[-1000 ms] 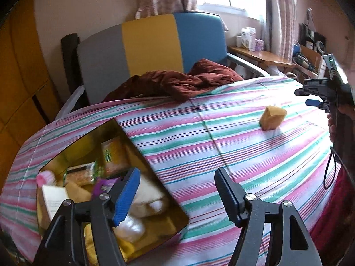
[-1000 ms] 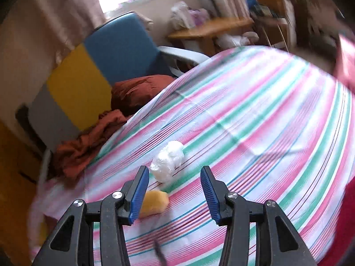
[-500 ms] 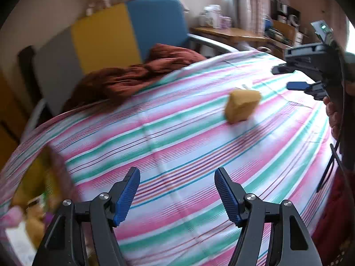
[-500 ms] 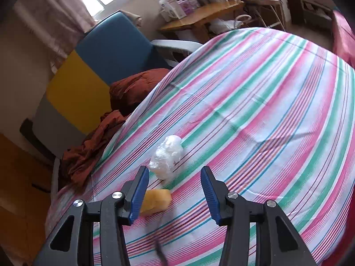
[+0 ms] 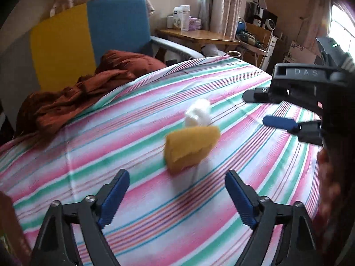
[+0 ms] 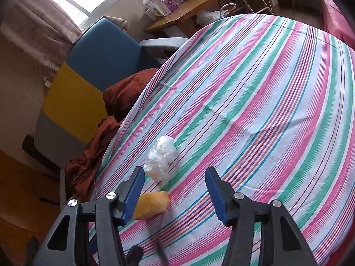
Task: Organize objects
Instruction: 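Move both grippers back toward the yellow sponge and second plastic bundle, then grasp the yellow sponge with the left gripper while the right grasps the plastic bundle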
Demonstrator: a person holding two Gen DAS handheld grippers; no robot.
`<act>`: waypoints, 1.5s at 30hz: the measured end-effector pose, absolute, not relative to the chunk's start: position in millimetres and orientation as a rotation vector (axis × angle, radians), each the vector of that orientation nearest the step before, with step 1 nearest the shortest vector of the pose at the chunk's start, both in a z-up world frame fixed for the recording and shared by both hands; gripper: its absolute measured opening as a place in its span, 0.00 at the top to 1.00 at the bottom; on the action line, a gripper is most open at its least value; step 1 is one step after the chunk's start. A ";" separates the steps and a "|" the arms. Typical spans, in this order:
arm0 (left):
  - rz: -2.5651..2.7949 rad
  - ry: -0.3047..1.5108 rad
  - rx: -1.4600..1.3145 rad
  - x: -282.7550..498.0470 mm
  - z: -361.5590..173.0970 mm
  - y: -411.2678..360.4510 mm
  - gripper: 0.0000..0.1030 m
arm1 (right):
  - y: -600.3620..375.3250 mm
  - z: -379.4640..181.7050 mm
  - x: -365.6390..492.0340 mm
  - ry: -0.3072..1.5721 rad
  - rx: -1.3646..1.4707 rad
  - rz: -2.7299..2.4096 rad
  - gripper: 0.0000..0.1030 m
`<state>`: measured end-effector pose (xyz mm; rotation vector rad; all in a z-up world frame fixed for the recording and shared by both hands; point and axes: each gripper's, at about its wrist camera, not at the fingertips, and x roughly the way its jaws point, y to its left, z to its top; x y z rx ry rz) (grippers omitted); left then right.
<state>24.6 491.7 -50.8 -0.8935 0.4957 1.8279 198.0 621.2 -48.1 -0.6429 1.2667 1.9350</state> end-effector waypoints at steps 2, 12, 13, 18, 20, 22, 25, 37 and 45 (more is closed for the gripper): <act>1.822 0.513 -0.857 26.9 -52.7 508.2 0.11 | 622.1 -48.8 199.2 1.275 -0.635 1.930 0.44; 1.876 0.553 -0.928 9.8 -77.5 560.0 0.38 | 622.8 -53.6 194.6 1.256 -0.678 1.922 0.44; 1.849 0.517 -0.953 6.9 -78.3 556.7 0.38 | 622.8 -54.6 192.3 1.253 -0.694 1.927 0.44; 1.894 0.404 -0.991 1.8 -71.3 511.2 0.41 | 619.4 -57.5 176.1 1.193 -0.788 1.954 0.44; 1.922 0.377 -1.000 3.5 -70.2 485.1 0.41 | 617.0 -59.0 173.1 1.179 -0.818 1.951 0.44; 1.952 0.369 -1.005 6.3 -71.2 463.2 0.41 | 615.9 -61.8 169.7 1.167 -0.848 1.945 0.44; 1.997 0.346 -0.999 10.4 -73.1 426.7 0.41 | 613.4 -63.9 164.5 1.129 -0.889 1.933 0.44; 2.000 0.365 -0.956 17.9 -75.8 385.9 0.41 | 634.7 -66.2 132.1 1.163 -0.904 1.885 0.44; 1.999 0.379 -0.930 20.2 -79.0 385.8 0.41 | 647.9 -103.5 97.6 1.124 -0.992 1.911 0.68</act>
